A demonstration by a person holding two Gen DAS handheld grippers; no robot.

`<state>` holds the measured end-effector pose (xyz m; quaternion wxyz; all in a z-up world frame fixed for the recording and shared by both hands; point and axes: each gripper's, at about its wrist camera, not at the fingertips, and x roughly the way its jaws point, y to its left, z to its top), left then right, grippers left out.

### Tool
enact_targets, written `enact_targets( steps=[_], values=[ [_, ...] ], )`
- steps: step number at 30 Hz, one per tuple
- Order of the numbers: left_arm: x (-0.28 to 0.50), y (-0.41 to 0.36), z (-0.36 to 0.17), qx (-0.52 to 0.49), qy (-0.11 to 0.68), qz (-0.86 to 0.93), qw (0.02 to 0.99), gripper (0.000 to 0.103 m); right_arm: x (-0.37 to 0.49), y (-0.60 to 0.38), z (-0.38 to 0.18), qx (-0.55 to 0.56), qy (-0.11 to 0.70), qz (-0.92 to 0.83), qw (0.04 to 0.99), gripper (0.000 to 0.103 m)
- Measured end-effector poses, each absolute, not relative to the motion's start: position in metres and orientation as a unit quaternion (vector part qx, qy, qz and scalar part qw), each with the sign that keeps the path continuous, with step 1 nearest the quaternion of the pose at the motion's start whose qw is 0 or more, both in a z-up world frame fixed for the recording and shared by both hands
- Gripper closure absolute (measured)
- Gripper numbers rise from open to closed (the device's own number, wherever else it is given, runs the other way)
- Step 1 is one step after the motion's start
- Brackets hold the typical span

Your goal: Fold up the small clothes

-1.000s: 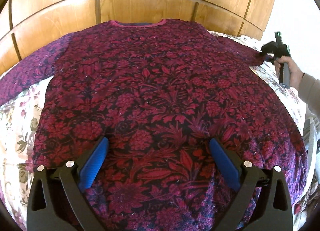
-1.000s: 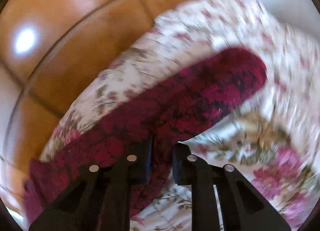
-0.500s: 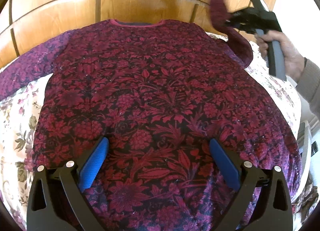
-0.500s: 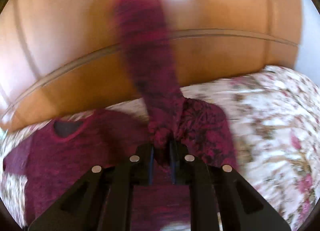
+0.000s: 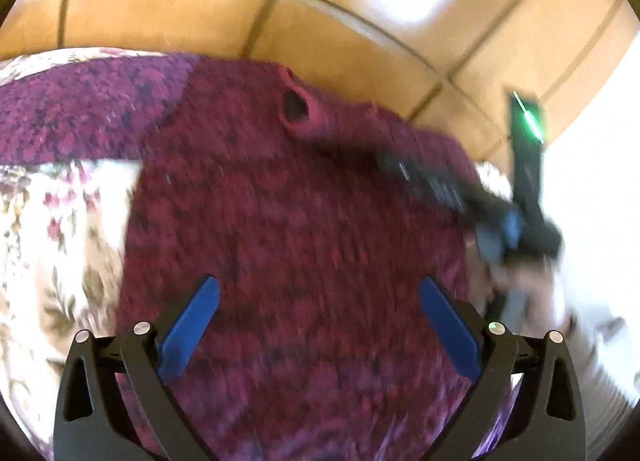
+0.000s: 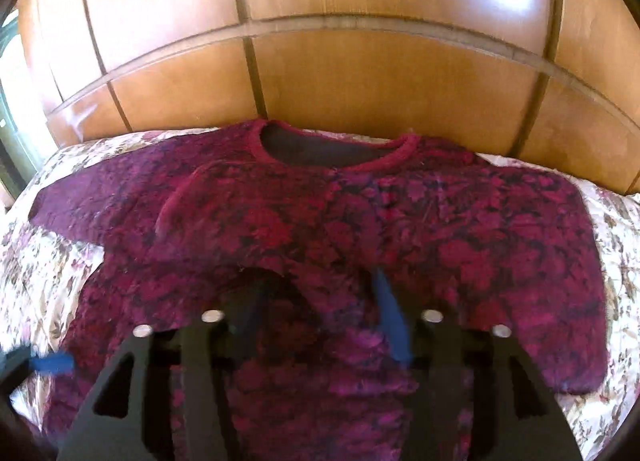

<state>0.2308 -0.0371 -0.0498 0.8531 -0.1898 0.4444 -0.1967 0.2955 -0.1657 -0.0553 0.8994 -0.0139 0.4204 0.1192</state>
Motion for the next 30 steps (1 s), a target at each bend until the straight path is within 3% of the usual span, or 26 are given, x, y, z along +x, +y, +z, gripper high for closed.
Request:
enact_targets(
  steps=[5,9,13,16,17,18,20,21,25,30],
  values=[
    [0.277,-0.036,-0.047,-0.210,0.473,-0.180,0.836,0.004,0.253,-0.201,-0.039,0.043,0.401,0.122,0.907,0.030],
    [0.313,-0.033,-0.053,-0.224,0.483,-0.140,0.835,0.004,0.218,-0.252,-0.038,0.115,0.397,0.102,0.905,0.030],
    [0.353,-0.041,-0.065,-0.246,0.506,-0.124,0.817,0.020,0.191,-0.312,-0.047,0.211,0.397,0.072,0.890,0.027],
    [0.375,-0.053,-0.076,-0.245,0.527,-0.115,0.805,0.022,0.187,-0.337,-0.056,0.250,0.399,0.051,0.881,0.026],
    [0.380,-0.057,-0.077,-0.236,0.528,-0.110,0.808,0.035,0.186,-0.345,-0.059,0.270,0.397,0.047,0.876,0.025],
    [0.386,-0.061,-0.077,-0.224,0.525,-0.106,0.814,0.056,0.186,-0.354,-0.061,0.293,0.391,0.047,0.871,0.025],
    [0.392,-0.062,-0.074,-0.221,0.519,-0.126,0.816,0.089,0.187,-0.363,-0.061,0.320,0.376,0.047,0.868,0.025],
    [0.392,-0.056,-0.068,-0.223,0.508,-0.122,0.823,0.102,0.188,-0.366,-0.060,0.329,0.370,0.048,0.867,0.025],
    [0.379,-0.036,-0.041,-0.222,0.459,-0.124,0.851,0.102,0.203,-0.373,-0.055,0.366,0.349,0.059,0.860,0.034],
    [0.358,-0.016,-0.033,-0.175,0.439,-0.095,0.876,0.102,0.240,-0.345,-0.059,0.333,0.368,0.075,0.865,0.042]
  ],
)
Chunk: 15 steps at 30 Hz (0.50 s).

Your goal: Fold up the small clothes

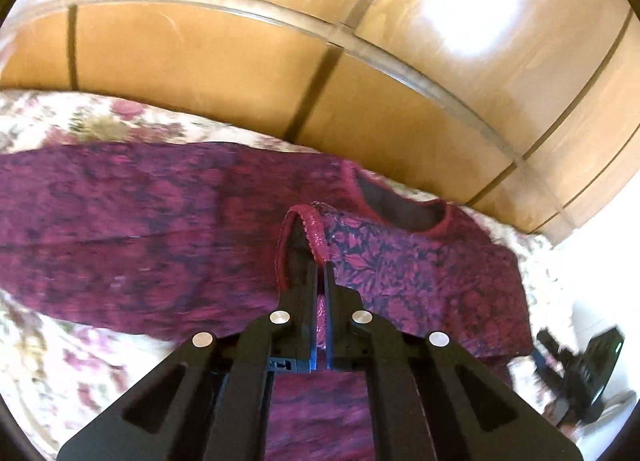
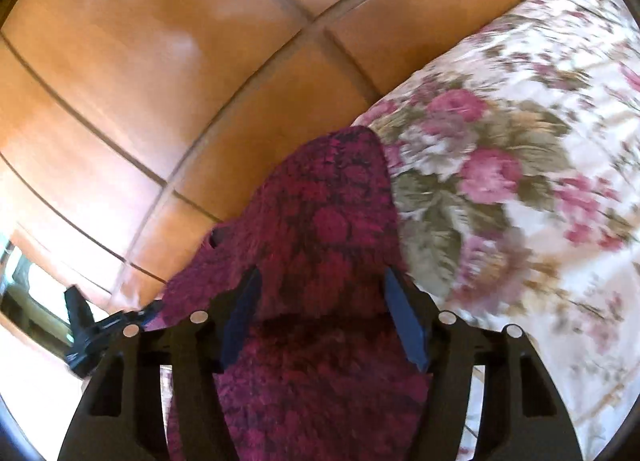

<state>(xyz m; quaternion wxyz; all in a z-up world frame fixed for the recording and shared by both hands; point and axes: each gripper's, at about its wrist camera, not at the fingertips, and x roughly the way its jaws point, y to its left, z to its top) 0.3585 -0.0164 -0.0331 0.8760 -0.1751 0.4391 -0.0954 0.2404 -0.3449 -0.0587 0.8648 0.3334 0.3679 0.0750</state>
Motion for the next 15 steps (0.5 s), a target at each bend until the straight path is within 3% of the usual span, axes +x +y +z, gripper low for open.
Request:
enact_targets(
  steps=[6,13,14,15],
  values=[
    [0.356,0.006,-0.055,-0.148,0.455,-0.047,0.877,0.102,0.276,-0.313,-0.076,0.242,0.416,0.024,0.876,0.047],
    [0.342,0.001,-0.077,-0.117,0.465,-0.034,0.877,0.101,0.283,-0.281,-0.088,0.120,0.418,-0.026,0.900,0.043],
    [0.342,0.003,-0.077,-0.127,0.466,-0.035,0.875,0.100,0.284,-0.278,-0.088,0.110,0.420,-0.031,0.900,0.042],
    [0.343,0.006,-0.075,-0.136,0.466,-0.033,0.874,0.092,0.284,-0.275,-0.089,0.105,0.421,-0.034,0.900,0.042]
  ],
)
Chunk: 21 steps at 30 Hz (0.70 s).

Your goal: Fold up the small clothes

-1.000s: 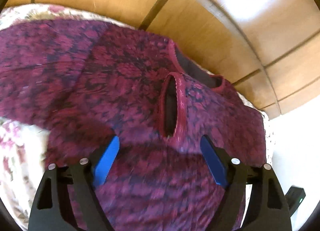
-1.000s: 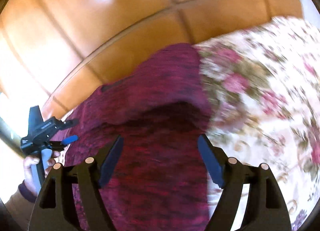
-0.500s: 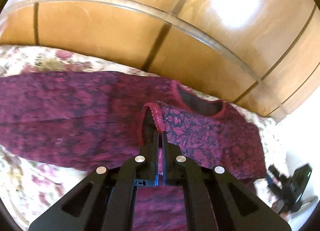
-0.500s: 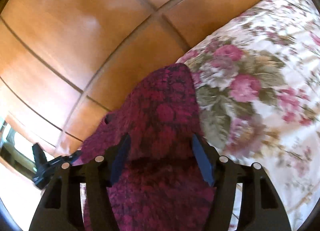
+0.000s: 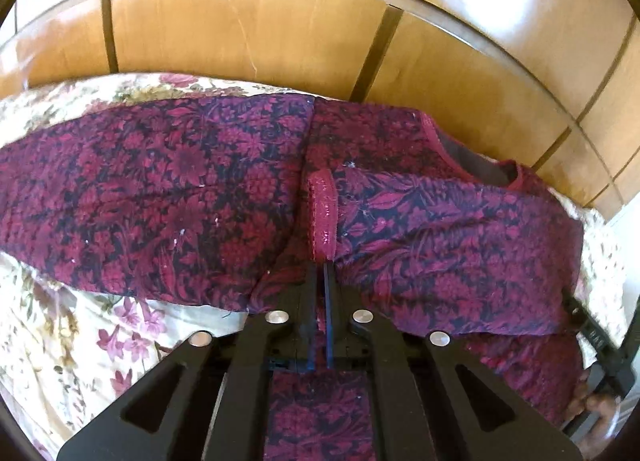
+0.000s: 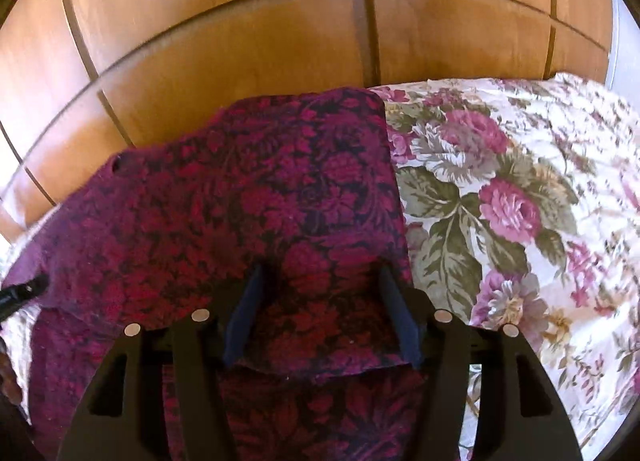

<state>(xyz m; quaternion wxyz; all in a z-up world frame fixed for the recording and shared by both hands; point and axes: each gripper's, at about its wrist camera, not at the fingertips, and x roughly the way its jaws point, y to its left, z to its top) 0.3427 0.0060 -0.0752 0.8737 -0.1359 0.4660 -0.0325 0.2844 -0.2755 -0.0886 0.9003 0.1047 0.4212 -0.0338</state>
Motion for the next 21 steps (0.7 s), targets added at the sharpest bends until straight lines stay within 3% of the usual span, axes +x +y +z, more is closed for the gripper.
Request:
enact_targets(
  steps=[1,3,4,12,17,21],
  values=[
    [0.341,0.010,-0.072,-0.146,0.465,-0.031,0.873,0.086,0.285,-0.274,-0.088,0.100,0.423,-0.036,0.900,0.040],
    [0.332,0.022,-0.063,-0.161,0.450,-0.029,0.878,0.054,0.284,-0.273,-0.084,0.091,0.425,-0.041,0.900,0.026],
    [0.325,0.030,-0.057,-0.165,0.437,-0.021,0.884,0.050,0.281,-0.271,-0.080,0.082,0.426,-0.050,0.900,0.015],
    [0.285,0.119,-0.060,-0.233,0.436,0.023,0.869,0.049,0.235,-0.232,-0.059,0.046,0.405,-0.013,0.913,0.010],
    [0.253,0.204,-0.073,-0.343,0.423,0.081,0.835,0.049,0.222,-0.184,-0.087,-0.023,0.436,0.017,0.899,0.002],
    [0.221,0.285,-0.083,-0.449,0.367,0.139,0.803,0.049,0.221,-0.174,-0.100,-0.041,0.453,0.016,0.890,0.002]
  ],
)
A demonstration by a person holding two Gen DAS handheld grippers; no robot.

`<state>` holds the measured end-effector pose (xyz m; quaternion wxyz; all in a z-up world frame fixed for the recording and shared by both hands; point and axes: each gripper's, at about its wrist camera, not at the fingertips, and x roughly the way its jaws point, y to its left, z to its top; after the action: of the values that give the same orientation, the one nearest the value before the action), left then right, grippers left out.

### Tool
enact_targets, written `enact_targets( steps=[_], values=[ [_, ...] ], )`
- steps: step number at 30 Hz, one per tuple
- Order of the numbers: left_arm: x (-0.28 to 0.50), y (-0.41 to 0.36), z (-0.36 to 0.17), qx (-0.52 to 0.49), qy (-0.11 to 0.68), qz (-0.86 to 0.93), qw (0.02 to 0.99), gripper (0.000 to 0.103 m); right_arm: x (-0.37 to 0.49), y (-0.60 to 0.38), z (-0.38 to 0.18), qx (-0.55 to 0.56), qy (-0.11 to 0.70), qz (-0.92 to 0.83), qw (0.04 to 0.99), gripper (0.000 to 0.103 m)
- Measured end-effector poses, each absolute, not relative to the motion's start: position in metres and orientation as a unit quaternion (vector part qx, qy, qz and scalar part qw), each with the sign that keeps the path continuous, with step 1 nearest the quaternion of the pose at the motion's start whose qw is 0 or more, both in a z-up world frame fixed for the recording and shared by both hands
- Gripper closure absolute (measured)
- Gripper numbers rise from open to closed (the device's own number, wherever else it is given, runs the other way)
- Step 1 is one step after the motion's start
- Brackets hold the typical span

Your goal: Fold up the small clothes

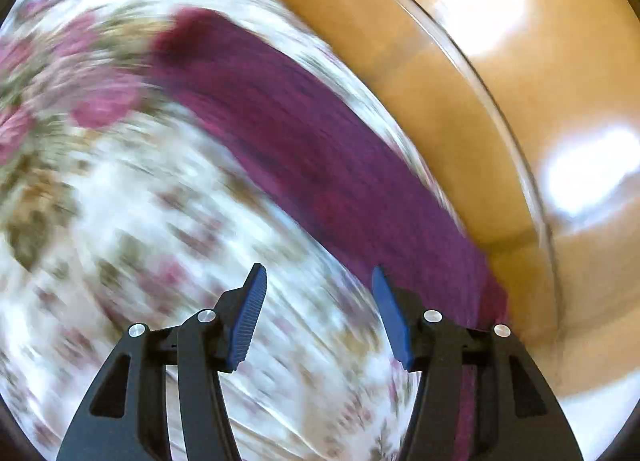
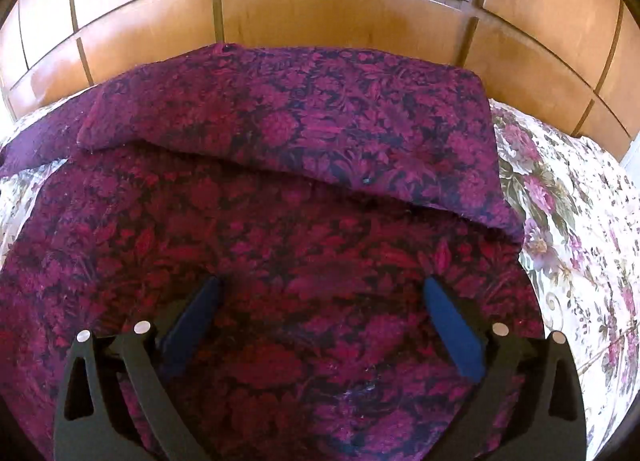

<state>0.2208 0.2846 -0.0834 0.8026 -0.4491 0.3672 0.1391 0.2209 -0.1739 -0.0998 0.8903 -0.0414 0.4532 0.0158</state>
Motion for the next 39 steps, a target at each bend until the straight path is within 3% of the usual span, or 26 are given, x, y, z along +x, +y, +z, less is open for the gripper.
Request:
enact_targets(
  steps=[11,13,15,19,27,39],
  values=[
    [0.218,0.388,-0.104,-0.544,0.311,0.190,0.756,0.049,0.222,-0.181,-0.103,-0.027,0.455,0.017,0.890,0.002],
    [0.229,0.392,-0.107,-0.538,0.319,0.196,0.756,0.060,0.222,-0.180,-0.103,-0.034,0.455,0.012,0.890,0.002],
    [0.240,0.396,-0.111,-0.536,0.329,0.194,0.753,0.084,0.223,-0.175,-0.105,-0.041,0.454,0.008,0.890,0.002],
    [0.249,0.381,-0.099,-0.500,0.332,0.191,0.777,0.093,0.223,-0.175,-0.105,-0.042,0.452,0.006,0.891,0.002],
    [0.262,0.266,-0.017,-0.371,0.299,0.044,0.878,0.094,0.222,-0.174,-0.105,-0.038,0.451,0.006,0.892,0.002],
    [0.302,0.094,-0.038,-0.278,0.391,-0.090,0.873,0.094,0.221,-0.176,-0.104,-0.031,0.449,0.010,0.893,0.002]
  ],
)
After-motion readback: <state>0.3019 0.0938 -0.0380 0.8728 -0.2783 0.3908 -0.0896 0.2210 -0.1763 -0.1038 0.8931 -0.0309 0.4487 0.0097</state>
